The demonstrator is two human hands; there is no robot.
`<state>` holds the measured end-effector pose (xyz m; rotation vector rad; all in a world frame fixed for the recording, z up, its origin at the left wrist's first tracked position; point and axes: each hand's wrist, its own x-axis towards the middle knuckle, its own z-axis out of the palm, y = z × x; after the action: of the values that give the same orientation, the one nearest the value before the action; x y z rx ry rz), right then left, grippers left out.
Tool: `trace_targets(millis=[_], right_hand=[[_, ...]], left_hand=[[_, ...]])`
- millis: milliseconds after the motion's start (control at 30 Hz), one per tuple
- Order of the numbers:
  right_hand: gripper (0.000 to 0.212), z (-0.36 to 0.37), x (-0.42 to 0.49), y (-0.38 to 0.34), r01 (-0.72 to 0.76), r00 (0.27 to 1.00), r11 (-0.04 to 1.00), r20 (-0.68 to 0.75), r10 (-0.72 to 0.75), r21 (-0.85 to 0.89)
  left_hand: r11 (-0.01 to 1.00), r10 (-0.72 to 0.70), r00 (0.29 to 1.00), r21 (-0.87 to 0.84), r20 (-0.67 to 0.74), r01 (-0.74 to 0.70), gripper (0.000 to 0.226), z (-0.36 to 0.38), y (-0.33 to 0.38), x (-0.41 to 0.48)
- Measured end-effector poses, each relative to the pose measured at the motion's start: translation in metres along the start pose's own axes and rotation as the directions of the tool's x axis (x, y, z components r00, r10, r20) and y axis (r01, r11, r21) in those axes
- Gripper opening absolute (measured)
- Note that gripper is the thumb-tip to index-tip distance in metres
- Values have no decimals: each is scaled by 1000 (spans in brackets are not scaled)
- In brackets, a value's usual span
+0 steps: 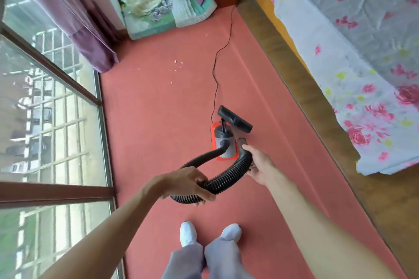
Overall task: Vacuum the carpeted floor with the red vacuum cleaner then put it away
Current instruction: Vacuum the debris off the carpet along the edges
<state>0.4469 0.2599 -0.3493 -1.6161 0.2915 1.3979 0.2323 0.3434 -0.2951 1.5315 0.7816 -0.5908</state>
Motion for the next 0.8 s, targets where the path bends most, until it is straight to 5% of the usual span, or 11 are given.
trace_targets(millis=[433,633,800], right_hand=[[29,87,-6,15,41,999,989,1,-42,-145],[17,75,6,-10,38,994,986,-92,-53,-159],[17,33,37,-55,48,986,961,-139,-89,-271]], left_hand=[[997,12,996,-72,88,-6,9,-65,-50,-43],[994,68,997,82,40,-72,35,-80,-24,-15],[997,70,995,11,75,-71,31,-65,17,33]])
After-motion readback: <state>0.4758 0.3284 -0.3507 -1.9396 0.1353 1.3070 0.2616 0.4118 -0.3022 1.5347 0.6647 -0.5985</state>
